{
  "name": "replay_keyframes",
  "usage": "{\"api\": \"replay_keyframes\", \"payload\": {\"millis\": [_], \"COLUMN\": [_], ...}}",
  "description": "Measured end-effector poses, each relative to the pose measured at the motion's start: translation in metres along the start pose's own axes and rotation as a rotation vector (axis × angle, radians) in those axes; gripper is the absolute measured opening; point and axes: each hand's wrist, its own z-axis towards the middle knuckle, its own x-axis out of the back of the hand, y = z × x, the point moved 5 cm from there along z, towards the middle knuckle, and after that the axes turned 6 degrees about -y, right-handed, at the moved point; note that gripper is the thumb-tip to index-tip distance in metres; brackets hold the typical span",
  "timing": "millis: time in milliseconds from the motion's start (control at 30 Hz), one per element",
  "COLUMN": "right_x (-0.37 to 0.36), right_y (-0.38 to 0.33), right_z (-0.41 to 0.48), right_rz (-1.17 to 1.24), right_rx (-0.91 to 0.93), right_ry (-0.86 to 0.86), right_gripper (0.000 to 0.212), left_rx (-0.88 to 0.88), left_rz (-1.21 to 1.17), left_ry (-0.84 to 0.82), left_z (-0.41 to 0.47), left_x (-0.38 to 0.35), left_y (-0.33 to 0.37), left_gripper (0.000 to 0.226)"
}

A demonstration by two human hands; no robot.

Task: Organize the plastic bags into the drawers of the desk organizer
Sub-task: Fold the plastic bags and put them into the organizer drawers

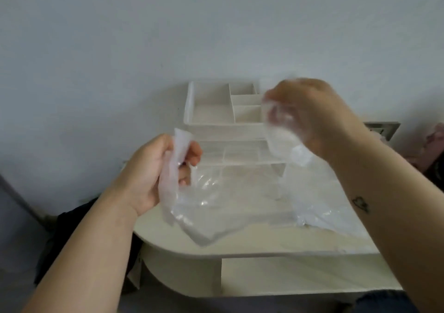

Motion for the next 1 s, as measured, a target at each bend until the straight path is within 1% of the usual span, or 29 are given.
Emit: {"api": "replay_keyframes", "payload": {"millis": [67,100,167,233,300,367,433,500,533,633,667,733,767,800,833,900,933,967,1000], "right_x": [-0.03,-0.041,-0.057,-0.068,-0.074,-0.076,-0.078,-0.08,-0.08,-0.074,-0.071,-0.062,-0.058,-0.054,-0.052,-0.05,-0.051,-0.051,-0.051], "right_y": [0.016,0.026,0.05,0.076,0.096,0.107,0.111,0.111,0.111,0.105,0.102,0.101,0.101,0.102,0.104,0.106,0.106,0.105,0.103], "right_z": [0.001,0.001,0.001,0.0,-0.002,-0.003,-0.003,-0.004,-0.004,-0.003,-0.004,-0.006,-0.009,-0.013,-0.017,-0.025,-0.028,-0.029,-0.03], "right_rz": [-0.238,-0.324,-0.451,-0.523,-0.532,-0.502,-0.442,-0.374,-0.352,-0.341,-0.368,-0.499,-0.614,-0.736,-0.833,-0.923,-0.963,-1.025,-1.089], "right_rx": [-0.079,-0.11,-0.177,-0.269,-0.35,-0.396,-0.43,-0.453,-0.451,-0.39,-0.358,-0.27,-0.21,-0.143,-0.074,0.029,0.082,0.137,0.192], "right_ry": [-0.168,-0.22,-0.298,-0.374,-0.402,-0.383,-0.384,-0.437,-0.466,-0.507,-0.518,-0.555,-0.585,-0.607,-0.614,-0.579,-0.536,-0.466,-0.372], "right_gripper": [0.015,0.017,0.023,0.03,0.032,0.037,0.044,0.047,0.049,0.045,0.041,0.028,0.021,0.025,0.04,0.07,0.078,0.081,0.082], "left_rx": [0.127,0.173,0.231,0.255,0.28,0.308,0.332,0.341,0.345,0.372,0.379,0.351,0.308,0.254,0.205,0.148,0.127,0.106,0.095], "left_rz": [0.104,0.121,0.139,0.137,0.143,0.163,0.166,0.178,0.188,0.204,0.211,0.196,0.149,0.076,-0.005,-0.129,-0.179,-0.238,-0.297], "left_ry": [-0.221,-0.287,-0.344,-0.345,-0.303,-0.246,-0.224,-0.234,-0.24,-0.234,-0.229,-0.215,-0.213,-0.219,-0.225,-0.226,-0.225,-0.231,-0.245], "left_z": [-0.01,-0.014,-0.015,-0.013,-0.01,-0.008,-0.008,-0.009,-0.008,-0.006,-0.006,-0.004,-0.003,-0.002,-0.001,0.0,0.0,0.001,0.0], "left_x": [-0.004,-0.005,-0.006,-0.005,0.0,0.008,0.011,0.009,0.008,0.008,0.009,0.01,0.01,0.009,0.009,0.008,0.009,0.009,0.008], "left_y": [-0.007,-0.011,-0.021,-0.028,-0.034,-0.038,-0.04,-0.038,-0.038,-0.039,-0.041,-0.041,-0.039,-0.035,-0.03,-0.024,-0.022,-0.02,-0.019], "left_gripper": [0.039,0.039,0.041,0.04,0.041,0.04,0.034,0.027,0.028,0.025,0.03,0.048,0.05,0.048,0.044,0.041,0.04,0.04,0.045]}}
